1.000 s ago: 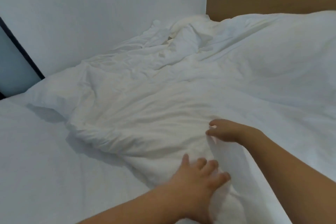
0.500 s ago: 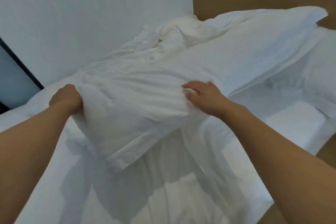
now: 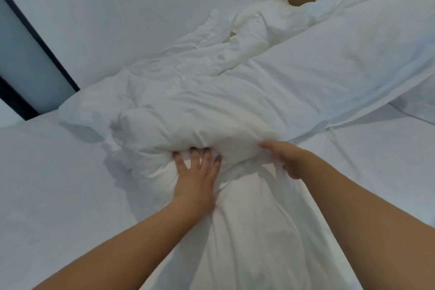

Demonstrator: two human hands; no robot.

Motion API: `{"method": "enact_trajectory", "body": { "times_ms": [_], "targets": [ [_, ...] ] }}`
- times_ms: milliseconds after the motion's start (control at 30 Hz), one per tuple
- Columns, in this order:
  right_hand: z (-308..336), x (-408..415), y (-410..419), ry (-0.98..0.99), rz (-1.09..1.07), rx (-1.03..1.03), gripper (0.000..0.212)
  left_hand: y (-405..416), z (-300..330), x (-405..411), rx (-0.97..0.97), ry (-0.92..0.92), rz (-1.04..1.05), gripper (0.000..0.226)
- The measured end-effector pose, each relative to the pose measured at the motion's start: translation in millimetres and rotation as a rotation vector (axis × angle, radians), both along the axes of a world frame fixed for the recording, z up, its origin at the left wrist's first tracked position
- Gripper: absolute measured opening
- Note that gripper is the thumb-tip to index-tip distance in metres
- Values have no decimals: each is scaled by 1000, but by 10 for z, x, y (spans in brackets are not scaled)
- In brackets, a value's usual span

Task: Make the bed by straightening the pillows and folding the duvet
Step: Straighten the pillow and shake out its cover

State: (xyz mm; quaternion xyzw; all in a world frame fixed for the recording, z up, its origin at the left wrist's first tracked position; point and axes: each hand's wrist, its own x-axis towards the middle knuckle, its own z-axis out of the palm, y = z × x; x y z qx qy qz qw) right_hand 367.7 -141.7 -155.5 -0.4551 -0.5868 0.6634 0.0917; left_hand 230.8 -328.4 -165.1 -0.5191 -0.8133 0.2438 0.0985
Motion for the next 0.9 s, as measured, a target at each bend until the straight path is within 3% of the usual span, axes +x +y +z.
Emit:
{"method": "enact_trajectory", "body": {
  "times_ms": [100, 167, 233, 300, 367, 433, 533, 600, 667, 733, 767, 800, 900],
  "targets": [
    [-44, -62, 90, 86, -225, -125, 55, 230, 65, -416, 56, 108, -27, 69],
    [4, -126, 157, 172, -373, -147, 64, 261, 299, -545, 182, 59, -43, 53],
    [68, -240, 239, 314, -478, -13, 76, 239, 655, -718, 383, -106, 9, 37],
    [143, -364, 195, 326, -460, 432, 79, 185, 1011, -988, 572, -273, 120, 28],
    [234, -441, 72, 155, -338, 1042, 81, 76, 1322, -1278, 638, -313, 196, 22],
    [305, -482, -28, 26, -153, 1515, 91, -37, 1496, -1510, 651, -329, 246, 14],
    [329, -506, 56, -150, 79, 1881, 108, -114, 1604, -1677, 573, -462, 221, 15],
    [376, -504, 363, -267, 16, 1904, 112, -133, 1699, -1678, 523, -566, 172, 21],
    [508, -538, 701, -418, 10, 1831, 102, -128, 1779, -1591, 434, -536, 227, 20],
    [644, -675, 939, -533, 138, 1680, 68, 11, 1757, -1405, 379, -198, 297, 32],
    [713, -772, 993, -519, 179, 1566, 43, 146, 1692, -1239, 381, -30, 296, 50],
    [809, -868, 1015, -464, 190, 1459, 27, 304, 1628, -1014, 408, 14, 257, 70],
    [1367, -1003, 992, -321, 167, 1352, 16, 837, 1423, -587, 399, -232, 206, 112]
  ]
}}
